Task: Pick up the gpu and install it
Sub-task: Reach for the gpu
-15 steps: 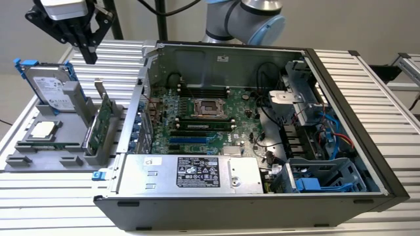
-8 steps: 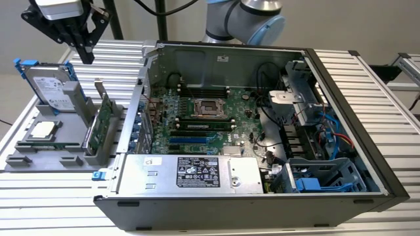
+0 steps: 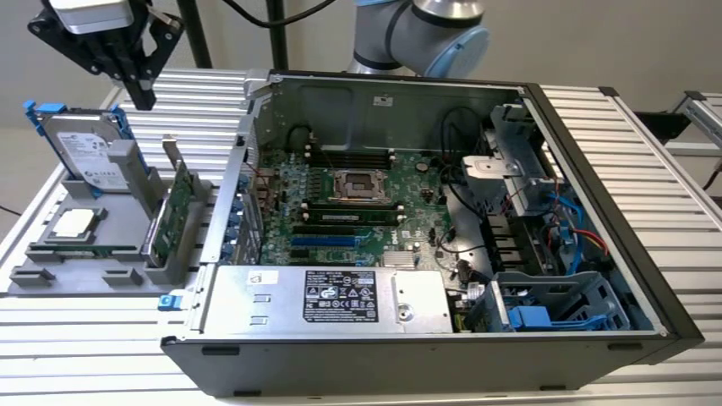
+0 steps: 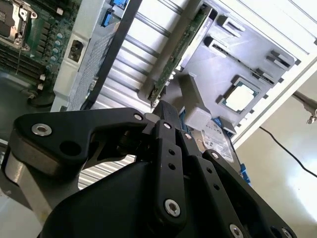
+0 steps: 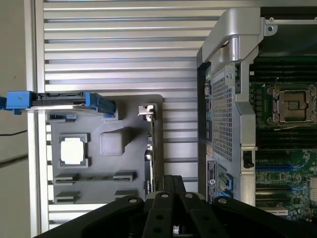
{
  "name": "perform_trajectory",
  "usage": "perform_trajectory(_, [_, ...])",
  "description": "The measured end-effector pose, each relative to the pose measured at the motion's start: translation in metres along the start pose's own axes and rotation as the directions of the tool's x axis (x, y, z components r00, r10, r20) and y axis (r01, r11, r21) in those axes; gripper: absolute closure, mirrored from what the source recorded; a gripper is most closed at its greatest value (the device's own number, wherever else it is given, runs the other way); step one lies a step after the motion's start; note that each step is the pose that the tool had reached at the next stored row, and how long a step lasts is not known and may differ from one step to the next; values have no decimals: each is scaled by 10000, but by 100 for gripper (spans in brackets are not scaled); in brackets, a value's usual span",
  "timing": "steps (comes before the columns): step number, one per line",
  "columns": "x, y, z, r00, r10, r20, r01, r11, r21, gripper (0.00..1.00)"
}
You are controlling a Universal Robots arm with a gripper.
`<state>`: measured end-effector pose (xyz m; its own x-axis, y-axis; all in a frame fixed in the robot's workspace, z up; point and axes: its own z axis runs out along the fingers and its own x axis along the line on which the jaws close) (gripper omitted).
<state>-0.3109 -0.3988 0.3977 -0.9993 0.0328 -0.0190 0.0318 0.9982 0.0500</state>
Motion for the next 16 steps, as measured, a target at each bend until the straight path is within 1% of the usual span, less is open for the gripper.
perform_trajectory(16, [148,-5,-3,10000,-20,-1,20,10000,0,100])
